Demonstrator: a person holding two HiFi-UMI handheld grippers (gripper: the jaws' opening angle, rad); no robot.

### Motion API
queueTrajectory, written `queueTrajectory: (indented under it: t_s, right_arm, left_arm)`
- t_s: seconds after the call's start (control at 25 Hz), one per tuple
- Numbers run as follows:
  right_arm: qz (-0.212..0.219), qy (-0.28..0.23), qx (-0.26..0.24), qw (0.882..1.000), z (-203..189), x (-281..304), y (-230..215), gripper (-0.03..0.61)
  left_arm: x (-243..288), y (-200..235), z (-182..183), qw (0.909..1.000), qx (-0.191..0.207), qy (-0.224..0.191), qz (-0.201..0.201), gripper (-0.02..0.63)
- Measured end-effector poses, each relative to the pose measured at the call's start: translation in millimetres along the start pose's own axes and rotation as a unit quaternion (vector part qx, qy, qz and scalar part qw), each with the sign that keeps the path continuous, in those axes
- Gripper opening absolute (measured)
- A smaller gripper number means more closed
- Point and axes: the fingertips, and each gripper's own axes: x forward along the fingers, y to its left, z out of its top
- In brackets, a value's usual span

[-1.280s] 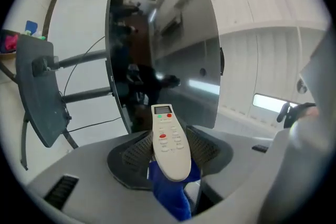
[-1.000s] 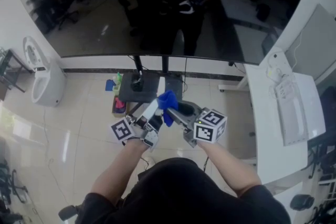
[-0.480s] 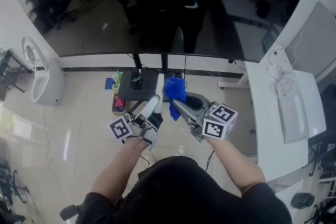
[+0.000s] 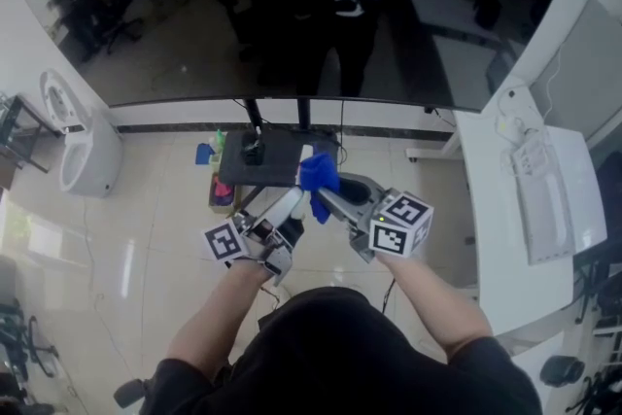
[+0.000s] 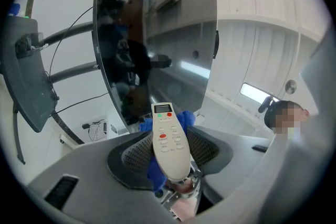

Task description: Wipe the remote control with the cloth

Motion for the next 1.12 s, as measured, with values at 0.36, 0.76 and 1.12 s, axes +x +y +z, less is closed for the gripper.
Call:
queueTrajectory:
  t_s: [0.36,0.76,1.12]
  right_arm:
    - [-0.084,0.001,-0.025,0.996,5.8,-40.9,-48.2,0.11]
    - [-0.179,0.141,-0.077,0.971,-66.3,-57.5,-96.7,0.11]
    - [-0.233,0.221,-0.016,0.947,-159.3,-28.9,-141.6,0.11]
  left_arm:
    - [3.5,39.7,-19.3,0.9839,0.133,0.021,0.117,0.206]
    - [-64.3,243.1,36.3,0.7868,0.352,0.093,0.499,0.206]
    - [-108.8,444.1,55.5,0.706,0.355,0.233,0.567,0.206]
